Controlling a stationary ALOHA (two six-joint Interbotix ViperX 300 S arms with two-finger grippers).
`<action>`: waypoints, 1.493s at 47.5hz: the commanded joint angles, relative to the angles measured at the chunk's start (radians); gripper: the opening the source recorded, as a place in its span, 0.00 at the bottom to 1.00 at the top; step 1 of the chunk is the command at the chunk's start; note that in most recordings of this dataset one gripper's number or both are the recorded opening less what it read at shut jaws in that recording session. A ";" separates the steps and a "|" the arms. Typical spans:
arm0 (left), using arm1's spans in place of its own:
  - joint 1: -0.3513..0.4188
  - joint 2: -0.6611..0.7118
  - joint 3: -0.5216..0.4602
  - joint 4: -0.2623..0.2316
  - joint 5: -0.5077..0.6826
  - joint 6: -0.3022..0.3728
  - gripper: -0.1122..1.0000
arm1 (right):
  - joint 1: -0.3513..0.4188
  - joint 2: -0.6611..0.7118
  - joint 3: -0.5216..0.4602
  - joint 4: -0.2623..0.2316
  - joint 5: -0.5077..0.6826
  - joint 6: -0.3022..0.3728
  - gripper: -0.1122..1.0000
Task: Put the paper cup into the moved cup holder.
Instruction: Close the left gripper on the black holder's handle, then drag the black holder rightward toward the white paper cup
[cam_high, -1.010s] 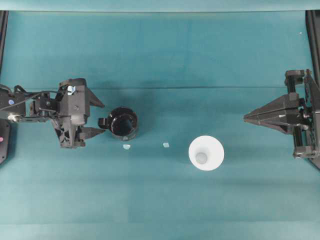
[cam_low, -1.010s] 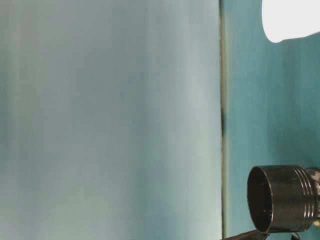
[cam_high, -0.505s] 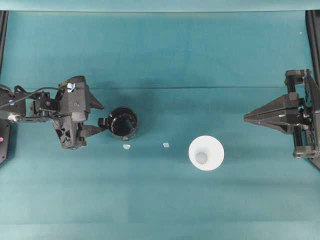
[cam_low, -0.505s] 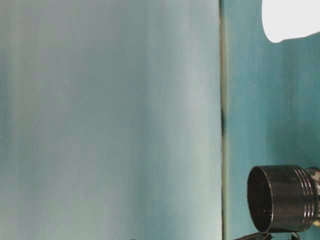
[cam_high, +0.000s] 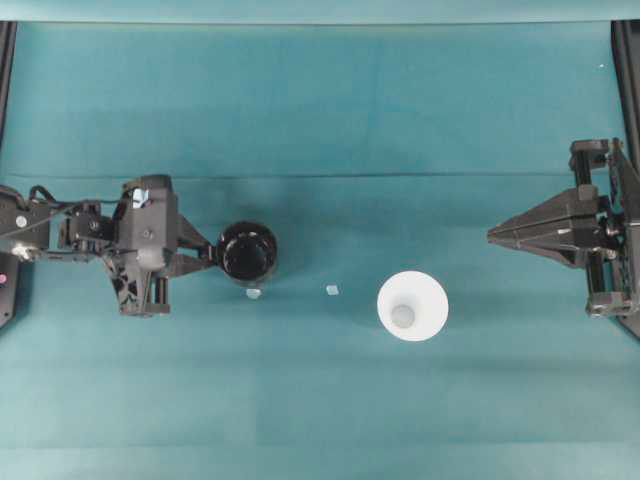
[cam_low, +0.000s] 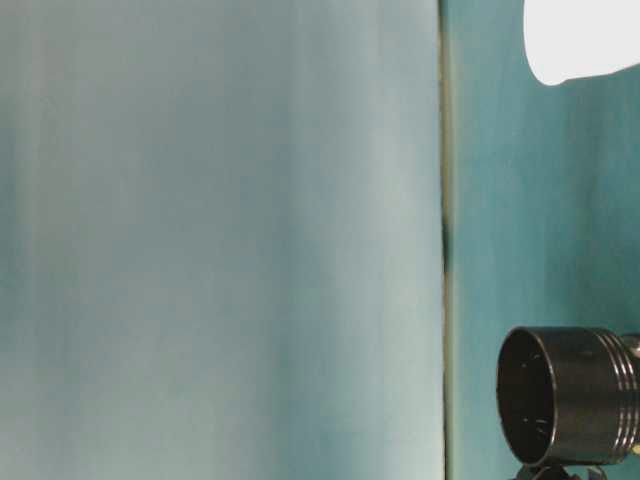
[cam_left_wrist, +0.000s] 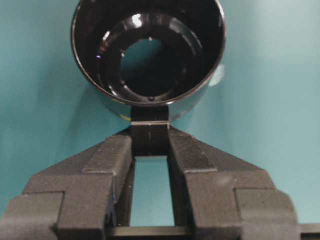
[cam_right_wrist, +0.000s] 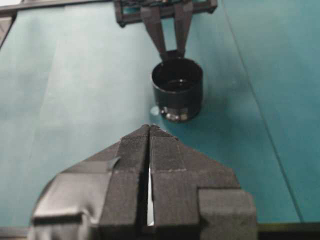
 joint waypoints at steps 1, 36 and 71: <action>-0.003 -0.005 -0.008 0.002 -0.011 0.002 0.27 | -0.002 0.005 -0.021 0.000 -0.005 0.009 0.12; -0.002 -0.018 -0.066 0.000 -0.155 -0.008 0.27 | -0.002 0.005 -0.021 0.000 0.002 0.009 0.12; -0.029 0.137 -0.262 0.002 -0.225 -0.008 0.27 | -0.002 0.005 -0.021 0.002 0.021 0.009 0.12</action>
